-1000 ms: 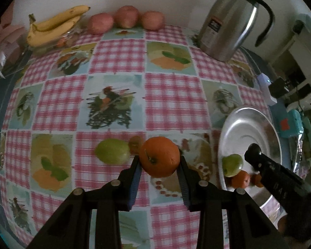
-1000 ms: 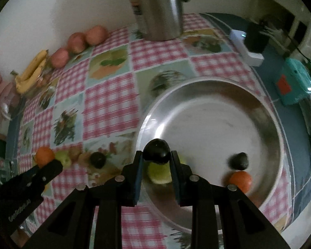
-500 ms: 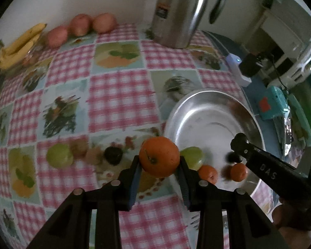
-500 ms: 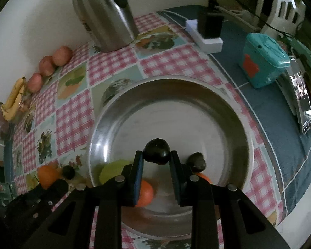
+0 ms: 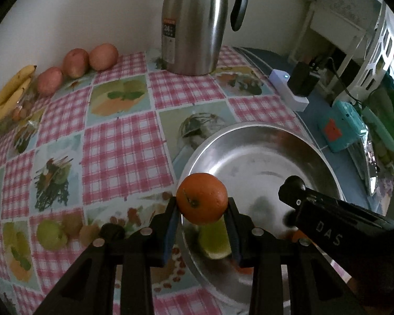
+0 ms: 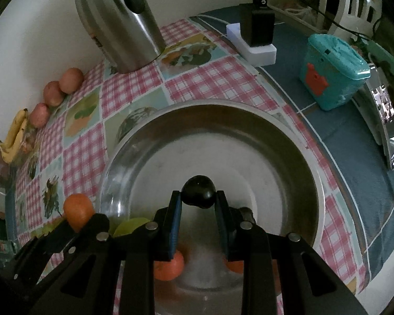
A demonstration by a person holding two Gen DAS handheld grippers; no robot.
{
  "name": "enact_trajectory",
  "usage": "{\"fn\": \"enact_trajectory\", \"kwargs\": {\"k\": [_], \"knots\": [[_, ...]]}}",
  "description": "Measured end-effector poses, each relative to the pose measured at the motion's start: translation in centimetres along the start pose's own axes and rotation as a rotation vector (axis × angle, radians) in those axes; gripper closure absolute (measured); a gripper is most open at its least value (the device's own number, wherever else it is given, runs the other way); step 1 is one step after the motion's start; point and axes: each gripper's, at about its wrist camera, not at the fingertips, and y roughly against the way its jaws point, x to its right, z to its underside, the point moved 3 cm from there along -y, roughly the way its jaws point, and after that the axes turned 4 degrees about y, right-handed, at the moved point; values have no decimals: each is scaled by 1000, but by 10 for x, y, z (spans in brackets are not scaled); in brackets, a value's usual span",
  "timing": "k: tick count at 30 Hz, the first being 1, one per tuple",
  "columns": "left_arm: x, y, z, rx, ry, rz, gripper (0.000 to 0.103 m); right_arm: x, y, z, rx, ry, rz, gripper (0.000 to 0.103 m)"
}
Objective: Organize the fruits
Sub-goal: 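Carry the plum and the orange over the steel plate, then open both tools to drop the plum and the orange into the plate, then move both open tools back to the remaining fruit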
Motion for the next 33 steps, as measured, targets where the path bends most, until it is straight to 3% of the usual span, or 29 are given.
{"fn": "enact_trajectory", "kwargs": {"k": [12, 15, 16, 22, 28, 33], "knots": [[6, -12, 3, -13, -23, -16, 65, 5, -6, 1, -16, -24, 0, 76], [7, -9, 2, -10, -29, -13, 55, 4, -6, 1, -18, -28, -4, 71], [8, -8, 1, -5, -32, -14, 47, 3, -5, 1, -16, -28, -4, 66], [10, 3, -3, 16, -49, -32, 45, 2, 4, -2, 6, -29, -7, 63], [-5, 13, -7, -2, 7, -59, 43, 1, 20, -7, 41, -28, -7, 63], [-32, 22, -11, -35, 127, -89, 43, -2, 26, -7, 43, -14, 4, 63]]}}
